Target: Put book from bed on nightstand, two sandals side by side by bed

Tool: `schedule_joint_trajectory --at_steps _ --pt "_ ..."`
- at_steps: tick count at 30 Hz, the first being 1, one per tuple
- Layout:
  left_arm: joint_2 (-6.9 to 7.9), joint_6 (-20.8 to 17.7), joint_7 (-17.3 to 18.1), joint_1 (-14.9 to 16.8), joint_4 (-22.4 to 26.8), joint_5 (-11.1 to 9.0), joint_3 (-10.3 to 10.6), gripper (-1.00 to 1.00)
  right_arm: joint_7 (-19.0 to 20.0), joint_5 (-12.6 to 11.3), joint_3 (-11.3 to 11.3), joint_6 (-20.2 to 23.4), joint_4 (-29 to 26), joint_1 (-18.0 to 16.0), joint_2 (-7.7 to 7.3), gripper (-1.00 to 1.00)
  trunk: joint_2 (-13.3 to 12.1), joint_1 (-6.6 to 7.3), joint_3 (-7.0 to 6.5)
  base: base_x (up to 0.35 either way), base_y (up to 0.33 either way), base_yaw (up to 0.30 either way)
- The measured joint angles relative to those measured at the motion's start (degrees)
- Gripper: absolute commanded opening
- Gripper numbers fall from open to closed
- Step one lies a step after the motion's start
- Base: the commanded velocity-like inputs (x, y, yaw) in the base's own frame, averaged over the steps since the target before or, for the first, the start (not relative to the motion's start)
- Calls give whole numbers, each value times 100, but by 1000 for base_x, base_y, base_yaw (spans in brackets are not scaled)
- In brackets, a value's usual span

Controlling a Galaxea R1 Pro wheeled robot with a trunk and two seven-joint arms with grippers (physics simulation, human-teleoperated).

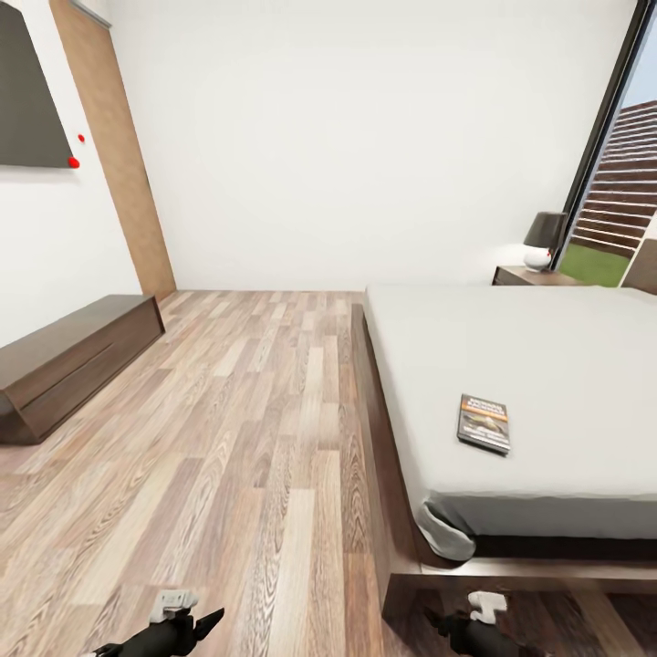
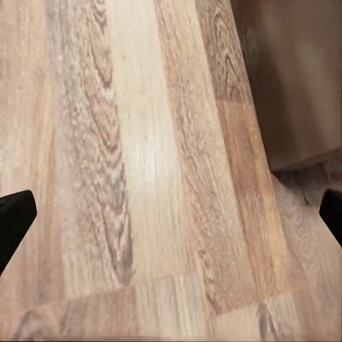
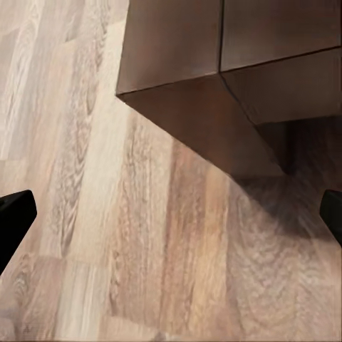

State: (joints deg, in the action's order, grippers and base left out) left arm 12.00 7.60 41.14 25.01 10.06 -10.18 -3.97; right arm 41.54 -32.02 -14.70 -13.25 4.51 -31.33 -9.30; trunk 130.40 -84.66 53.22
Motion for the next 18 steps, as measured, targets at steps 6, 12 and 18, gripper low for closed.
schedule_joint_trajectory --at_steps 6,12,18 --pt "-151 99 -438 -77 -626 24 14 100 -546 39 23 -567 0 304 406 100 -241 132 -108 0 0 0" --pt "-330 495 -1120 -137 -849 28 -4 100 -621 9 25 -616 1 328 420 100 -481 264 -216 0 0 0" --pt "-355 560 -1296 -149 -864 37 -6 100 -643 6 26 -620 0 331 418 100 -722 396 -324 0 0 0"
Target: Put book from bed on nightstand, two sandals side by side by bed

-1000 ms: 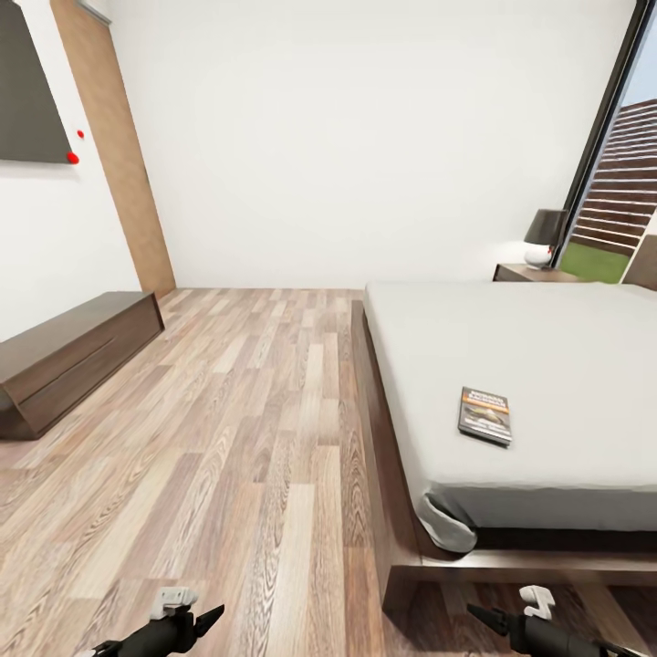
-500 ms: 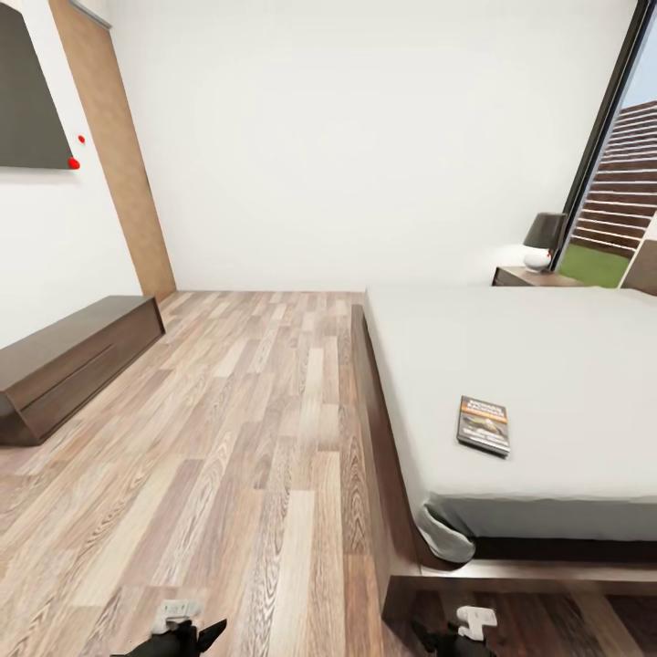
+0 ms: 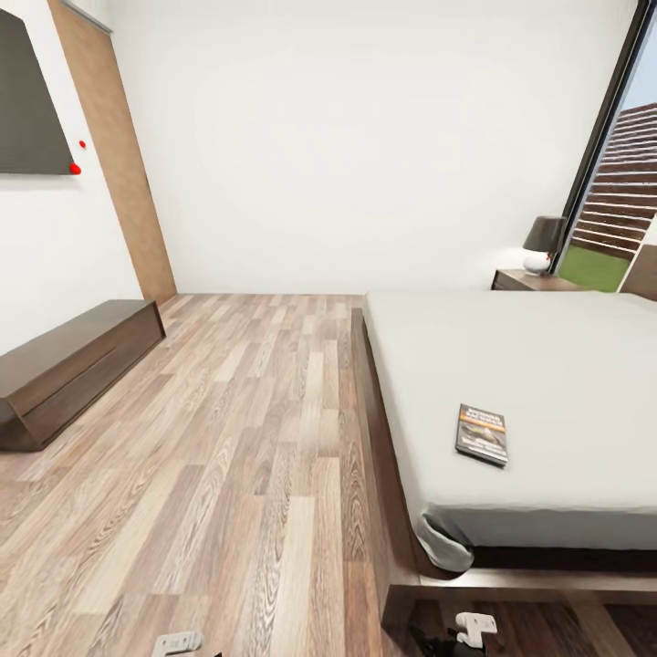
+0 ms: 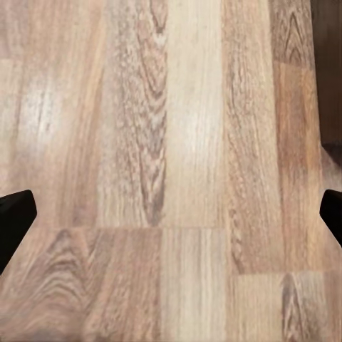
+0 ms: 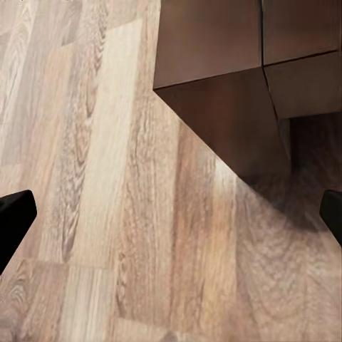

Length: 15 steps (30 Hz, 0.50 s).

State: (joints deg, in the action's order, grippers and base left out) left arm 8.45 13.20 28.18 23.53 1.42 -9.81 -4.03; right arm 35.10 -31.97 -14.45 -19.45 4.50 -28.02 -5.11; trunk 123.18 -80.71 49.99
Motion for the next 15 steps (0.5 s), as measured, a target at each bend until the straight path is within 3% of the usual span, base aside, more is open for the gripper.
schedule_joint_trajectory --at_steps 4,15 --pt "-2 5 -12 -7 -1 4 0 100 -2 0 0 0 0 -1 -1 100 -160 88 -72 0 0 0" --pt "-11 6 -13 -11 0 -5 2 100 1 2 -1 1 1 -2 2 100 -162 89 -72 0 0 34"
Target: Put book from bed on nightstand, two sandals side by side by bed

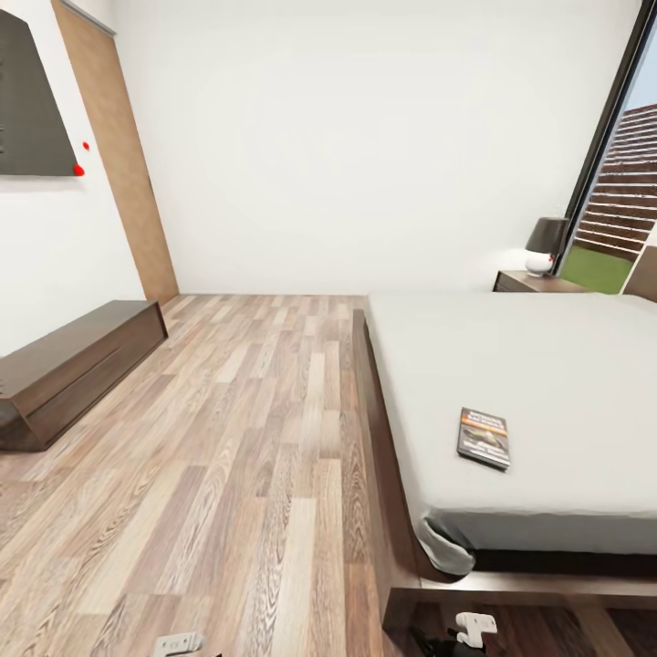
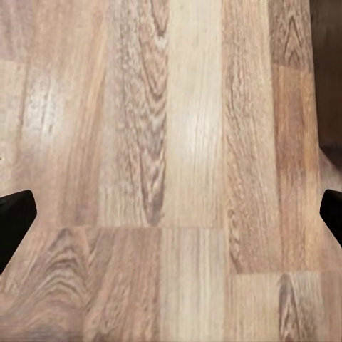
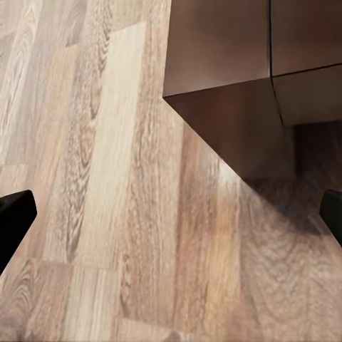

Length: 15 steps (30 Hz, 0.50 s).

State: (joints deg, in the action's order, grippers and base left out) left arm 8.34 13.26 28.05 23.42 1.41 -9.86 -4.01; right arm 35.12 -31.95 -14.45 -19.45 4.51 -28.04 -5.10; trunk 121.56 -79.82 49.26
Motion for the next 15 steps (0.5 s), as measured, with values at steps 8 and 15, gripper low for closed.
schedule_joint_trajectory --at_steps 8,15 --pt "0 0 0 0 0 0 2 100 -1 -1 0 0 0 0 -1 100 0 0 0 0 0 191" --pt "0 0 0 0 0 0 2 100 -1 0 0 -1 0 0 1 100 0 0 0 0 0 204"
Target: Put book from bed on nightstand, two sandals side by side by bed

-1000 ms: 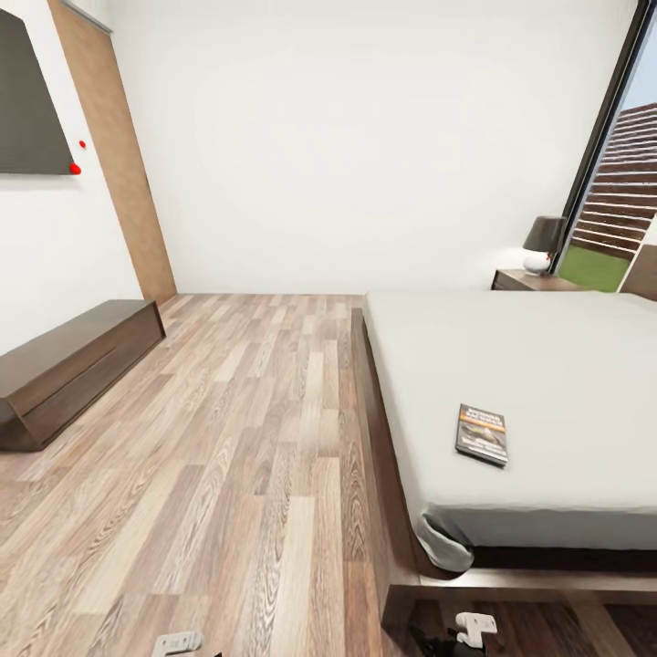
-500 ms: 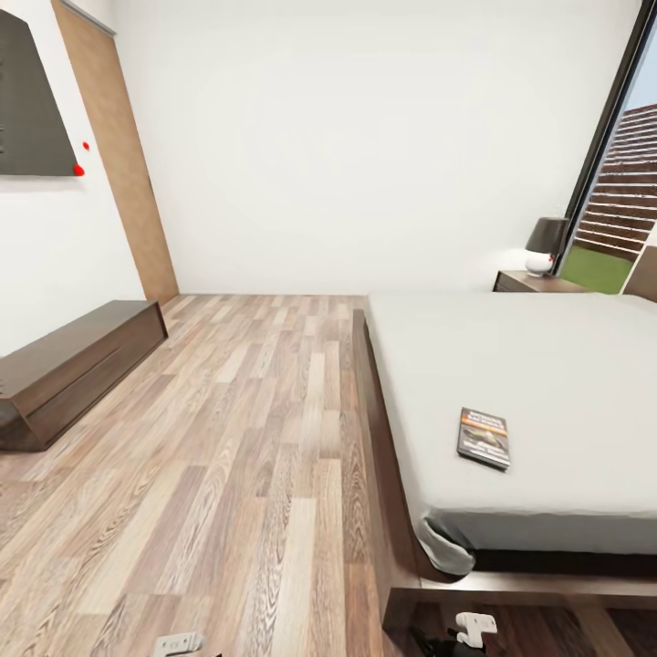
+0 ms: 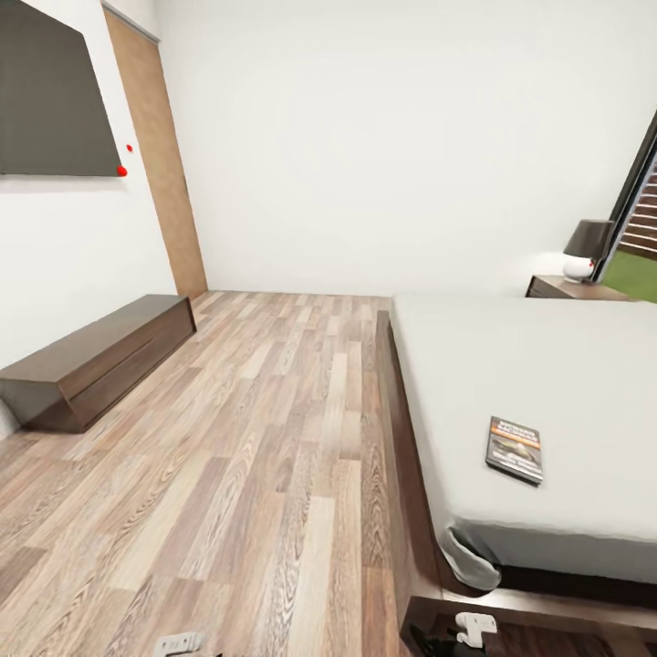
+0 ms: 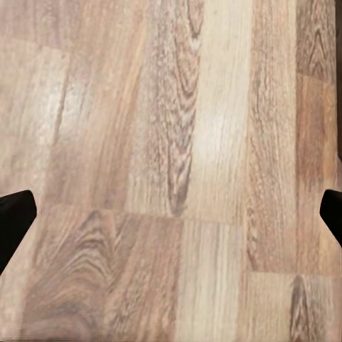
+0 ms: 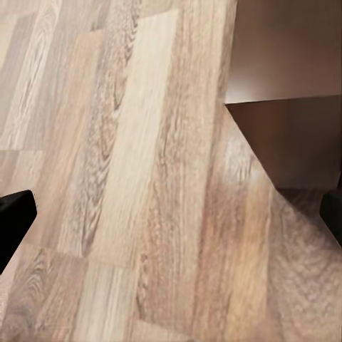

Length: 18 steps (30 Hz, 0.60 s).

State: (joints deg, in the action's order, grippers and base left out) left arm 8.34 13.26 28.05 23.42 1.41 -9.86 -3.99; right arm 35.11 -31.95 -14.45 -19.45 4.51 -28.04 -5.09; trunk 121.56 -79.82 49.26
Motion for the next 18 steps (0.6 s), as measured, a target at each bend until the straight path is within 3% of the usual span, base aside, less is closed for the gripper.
schedule_joint_trajectory --at_steps 18 --pt "0 0 0 0 0 0 3 100 -1 2 0 0 0 0 0 100 0 0 0 0 0 205"
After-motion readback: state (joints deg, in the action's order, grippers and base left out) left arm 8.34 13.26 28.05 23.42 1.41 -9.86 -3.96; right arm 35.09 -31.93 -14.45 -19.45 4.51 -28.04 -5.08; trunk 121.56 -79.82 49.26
